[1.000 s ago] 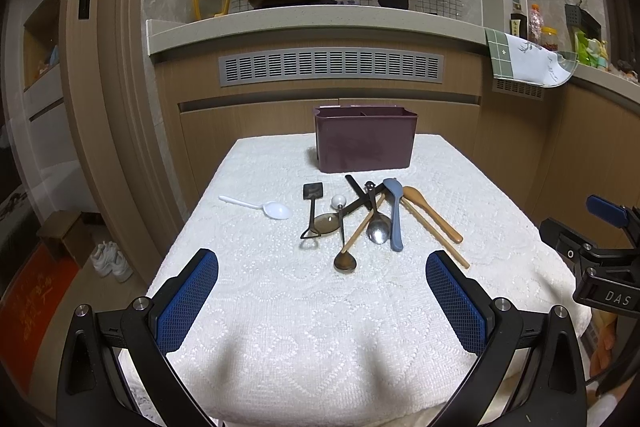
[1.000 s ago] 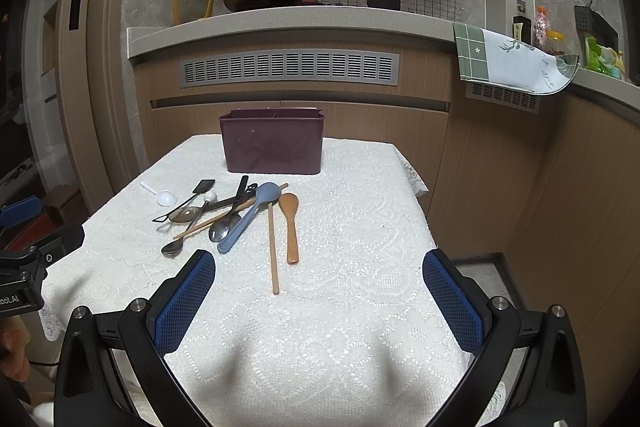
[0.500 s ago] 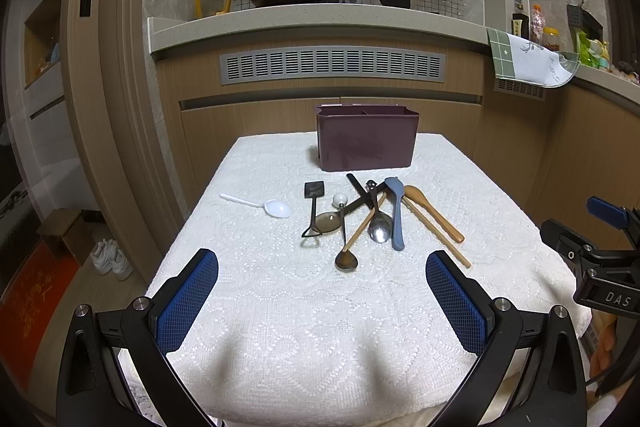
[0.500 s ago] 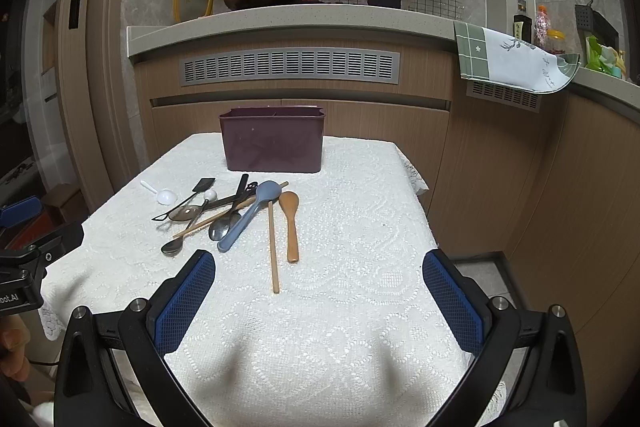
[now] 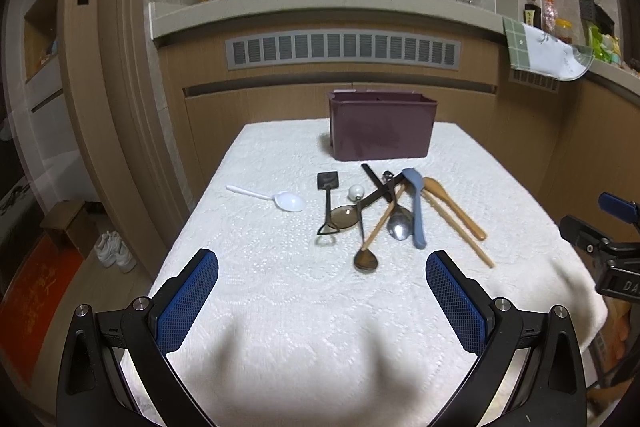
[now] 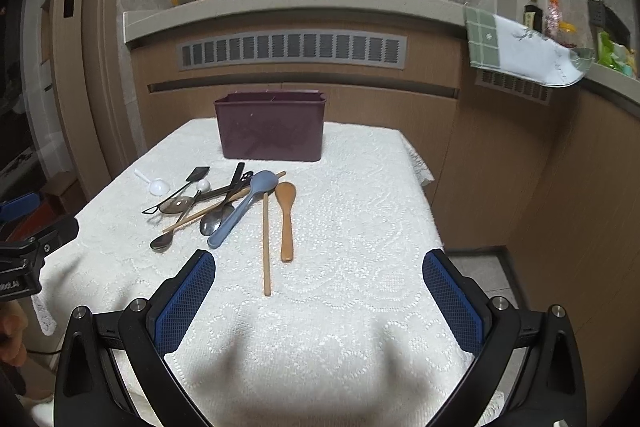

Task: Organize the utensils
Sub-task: 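Lower the left tool onto the metal spatula while the right tool reaches the blue spoon, then close the left gripper on the metal spatula handle while the right gripper pinches the blue spoon, then regrip the blue plastic spoon by its handle with the right gripper, then lift the blue spoon with the right gripper while the left holds the spatula, then carry the blue spoon over the caddy and lower it in with the right gripper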

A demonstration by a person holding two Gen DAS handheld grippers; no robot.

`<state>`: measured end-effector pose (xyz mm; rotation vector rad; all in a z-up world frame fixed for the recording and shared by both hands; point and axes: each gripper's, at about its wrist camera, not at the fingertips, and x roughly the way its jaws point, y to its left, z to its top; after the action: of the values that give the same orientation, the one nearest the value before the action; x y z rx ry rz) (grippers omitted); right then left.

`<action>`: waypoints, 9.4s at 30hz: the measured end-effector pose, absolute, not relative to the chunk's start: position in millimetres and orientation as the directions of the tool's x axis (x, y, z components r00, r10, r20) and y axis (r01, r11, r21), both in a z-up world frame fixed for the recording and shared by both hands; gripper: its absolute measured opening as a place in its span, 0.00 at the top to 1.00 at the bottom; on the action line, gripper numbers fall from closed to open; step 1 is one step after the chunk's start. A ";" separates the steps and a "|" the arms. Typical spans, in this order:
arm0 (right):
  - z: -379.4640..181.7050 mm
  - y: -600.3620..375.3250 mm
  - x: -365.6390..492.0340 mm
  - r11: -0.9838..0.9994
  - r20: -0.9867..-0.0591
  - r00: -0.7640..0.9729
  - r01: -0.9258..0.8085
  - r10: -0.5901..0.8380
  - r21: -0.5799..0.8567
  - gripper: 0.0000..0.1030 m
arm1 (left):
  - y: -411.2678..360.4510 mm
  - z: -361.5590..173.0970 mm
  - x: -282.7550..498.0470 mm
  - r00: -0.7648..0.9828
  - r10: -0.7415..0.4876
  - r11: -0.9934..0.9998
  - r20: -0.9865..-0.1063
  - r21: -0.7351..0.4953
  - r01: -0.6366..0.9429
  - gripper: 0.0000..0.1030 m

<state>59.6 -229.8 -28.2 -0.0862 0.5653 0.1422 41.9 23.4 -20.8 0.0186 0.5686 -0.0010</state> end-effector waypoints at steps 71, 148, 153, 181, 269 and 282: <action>-69.4 -195.1 296.9 0.949 -0.816 0.521 -0.299 0.249 0.099 0.88 | 20.0 -91.6 332.1 0.434 -0.162 0.987 -0.886 -0.155 0.051 0.55; -91.2 -168.5 355.7 0.951 -0.846 0.511 -0.308 0.150 -0.017 0.77 | 18.5 -75.4 286.5 0.652 -0.217 0.976 -0.726 -0.146 0.162 0.68; -67.1 -176.7 330.4 0.946 -0.800 0.569 -0.323 0.189 -0.007 0.96 | 23.8 -64.3 274.7 0.674 -0.256 0.967 -0.693 -0.188 0.174 0.68; -33.2 -197.2 279.4 0.927 -0.748 0.624 -0.373 0.226 -0.032 0.71 | 11.0 -26.0 238.7 0.728 -0.284 0.959 -0.623 -0.178 0.222 0.69; -19.6 -201.7 264.0 0.913 -0.675 0.657 -0.404 0.336 0.061 0.69 | -6.1 -12.7 238.9 0.751 -0.320 0.947 -0.578 -0.185 0.262 0.70; 47.1 -198.3 271.1 0.906 -0.543 0.755 -0.424 0.368 0.024 0.69 | -4.9 61.4 252.7 0.820 -0.360 0.933 -0.446 -0.163 0.321 0.70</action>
<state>271.1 -198.3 47.1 -0.1025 0.5701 0.4323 252.7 -4.9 61.4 -0.0814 0.4906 -0.3632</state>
